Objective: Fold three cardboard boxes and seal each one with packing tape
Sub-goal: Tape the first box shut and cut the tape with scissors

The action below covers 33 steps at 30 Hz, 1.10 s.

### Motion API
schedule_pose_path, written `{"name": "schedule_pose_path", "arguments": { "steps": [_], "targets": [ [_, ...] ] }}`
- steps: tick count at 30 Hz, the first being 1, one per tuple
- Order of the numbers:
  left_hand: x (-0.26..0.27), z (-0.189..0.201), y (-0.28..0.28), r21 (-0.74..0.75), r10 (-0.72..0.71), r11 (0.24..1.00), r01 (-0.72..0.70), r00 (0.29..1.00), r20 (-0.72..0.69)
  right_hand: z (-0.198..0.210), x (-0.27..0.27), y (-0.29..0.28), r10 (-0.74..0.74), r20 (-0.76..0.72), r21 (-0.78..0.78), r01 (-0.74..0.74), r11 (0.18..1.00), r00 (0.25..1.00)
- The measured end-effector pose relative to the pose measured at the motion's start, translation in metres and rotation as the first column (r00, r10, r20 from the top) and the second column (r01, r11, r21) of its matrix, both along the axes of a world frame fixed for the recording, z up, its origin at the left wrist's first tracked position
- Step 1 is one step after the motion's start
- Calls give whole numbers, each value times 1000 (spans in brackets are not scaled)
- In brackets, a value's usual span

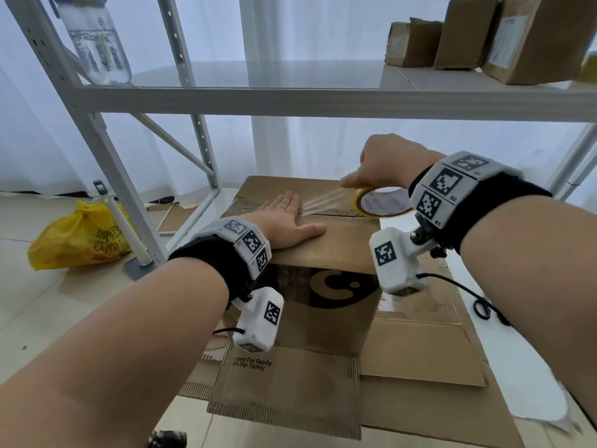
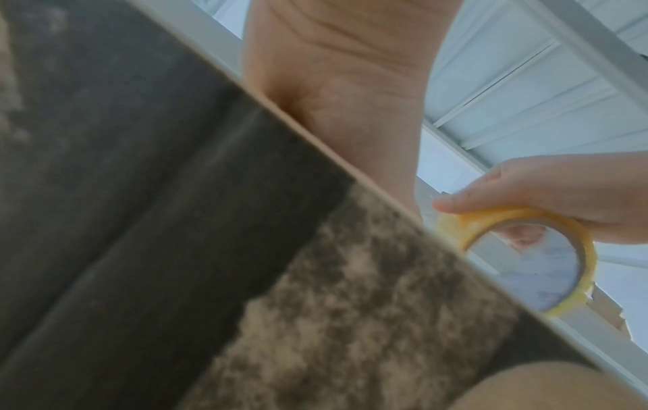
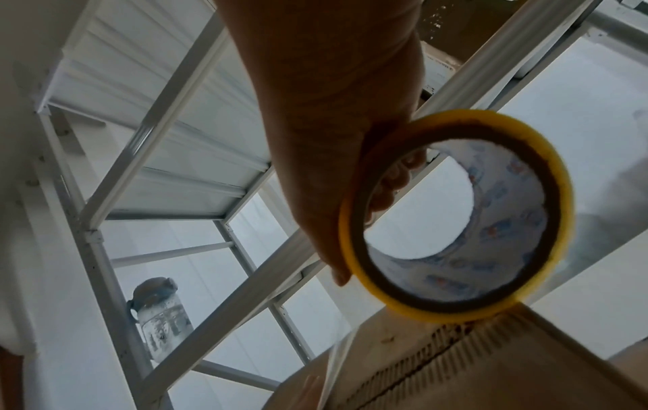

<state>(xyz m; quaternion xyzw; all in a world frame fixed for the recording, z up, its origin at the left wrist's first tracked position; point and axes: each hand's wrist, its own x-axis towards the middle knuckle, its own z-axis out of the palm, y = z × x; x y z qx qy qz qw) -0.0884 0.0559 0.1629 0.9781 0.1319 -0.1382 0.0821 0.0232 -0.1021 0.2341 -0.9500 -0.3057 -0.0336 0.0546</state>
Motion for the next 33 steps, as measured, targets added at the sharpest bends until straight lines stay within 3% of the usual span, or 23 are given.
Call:
{"name": "schedule_pose_path", "arguments": {
  "steps": [4, 12, 18, 33],
  "targets": [
    [0, -2, 0, -3, -9, 1000, 9, 1000, 7, -1, 2, -3, -41, -6, -81, 41, 996, 999],
    [1, 1, -8, 36, 6, 999, -5, 1000, -22, -1, 1, 1, -61, 4, -97, 61, 993, 998],
    [18, -2, -32, 8, -92, 996, 92, 996, -6, 0, -5, 4, -40, 48, -152, 46, 987, 998],
    [5, -6, 9, 17, -36, 999, 36, 999, 21, 5, -11, 17, -6, 25, -72, 8, 997, 1000]
  ]
}}
